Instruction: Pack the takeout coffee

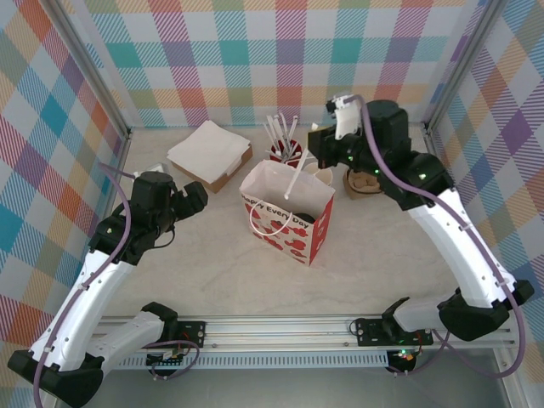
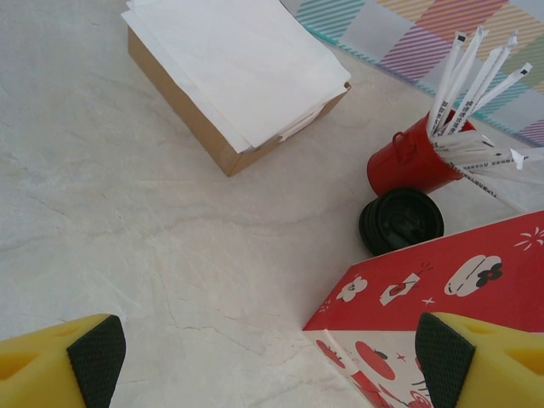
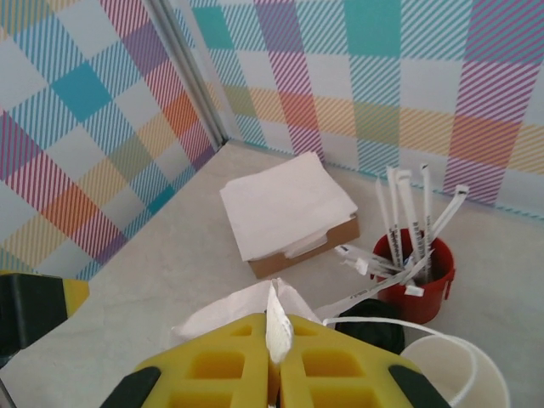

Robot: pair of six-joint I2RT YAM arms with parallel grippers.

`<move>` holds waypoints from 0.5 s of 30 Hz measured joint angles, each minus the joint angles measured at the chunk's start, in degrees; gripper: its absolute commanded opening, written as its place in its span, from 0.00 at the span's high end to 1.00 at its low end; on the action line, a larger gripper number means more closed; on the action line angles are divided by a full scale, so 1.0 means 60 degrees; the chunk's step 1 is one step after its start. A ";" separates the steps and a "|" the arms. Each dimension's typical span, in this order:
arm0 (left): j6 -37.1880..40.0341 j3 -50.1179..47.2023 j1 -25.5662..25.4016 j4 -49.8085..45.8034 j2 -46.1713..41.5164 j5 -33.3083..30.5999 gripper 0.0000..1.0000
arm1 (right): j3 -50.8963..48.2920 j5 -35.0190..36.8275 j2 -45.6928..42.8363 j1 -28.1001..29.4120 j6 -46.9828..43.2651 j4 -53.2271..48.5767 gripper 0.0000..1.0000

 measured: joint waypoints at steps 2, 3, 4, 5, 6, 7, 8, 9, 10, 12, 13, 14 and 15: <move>-0.0062 -0.0007 0.0000 0.0000 0.0000 0.0018 0.10 | -0.0397 0.0033 0.0109 0.0146 -0.0007 0.0266 0.90; -0.0076 -0.0007 0.0000 0.0000 0.0000 0.0015 0.09 | -0.0568 0.0062 0.0193 0.0211 -0.0011 0.0433 0.90; -0.0098 -0.0007 0.0000 0.0000 0.0000 0.0015 0.10 | -0.0699 0.0080 0.0270 0.0251 -0.0011 0.0572 0.89; -0.0106 -0.0007 0.0000 0.0000 0.0000 0.0015 0.09 | -0.0856 0.0091 0.0361 0.0262 -0.0015 0.0747 0.89; -0.0109 -0.0007 0.0000 0.0000 0.0000 0.0015 0.09 | -0.1002 0.0080 0.0433 0.0284 -0.0011 0.0922 0.87; -0.0109 -0.0007 0.0000 0.0000 0.0000 0.0015 0.10 | -0.1115 0.0040 0.0521 0.0310 -0.0004 0.1053 0.84; -0.0120 -0.0007 0.0004 0.0000 0.0000 0.0011 0.09 | -0.1209 -0.0029 0.0619 0.0313 0.0036 0.1177 0.78; -0.0135 -0.0007 0.0004 0.0000 0.0000 0.0011 0.09 | -0.1282 -0.0135 0.0732 0.0313 0.0091 0.1275 0.71; -0.0135 -0.0007 0.0004 0.0000 0.0000 0.0011 0.09 | -0.1337 -0.0200 0.0827 0.0313 0.0160 0.1355 0.64; -0.0138 -0.0007 0.0004 0.0000 0.0000 0.0004 0.09 | -0.1421 -0.0262 0.0987 0.0313 0.0208 0.1435 0.53; -0.0138 -0.0007 0.0004 -0.0004 0.0004 0.0004 0.09 | -0.1439 -0.0259 0.1016 0.0313 0.0208 0.1424 0.51; -0.0135 -0.0007 0.0004 0.0000 0.0011 0.0004 0.09 | -0.1443 -0.0229 0.1024 0.0313 0.0200 0.1399 0.49; -0.0135 -0.0007 0.0004 0.0000 0.0025 0.0007 0.08 | -0.1399 -0.0211 0.1024 0.0313 0.0164 0.1341 0.48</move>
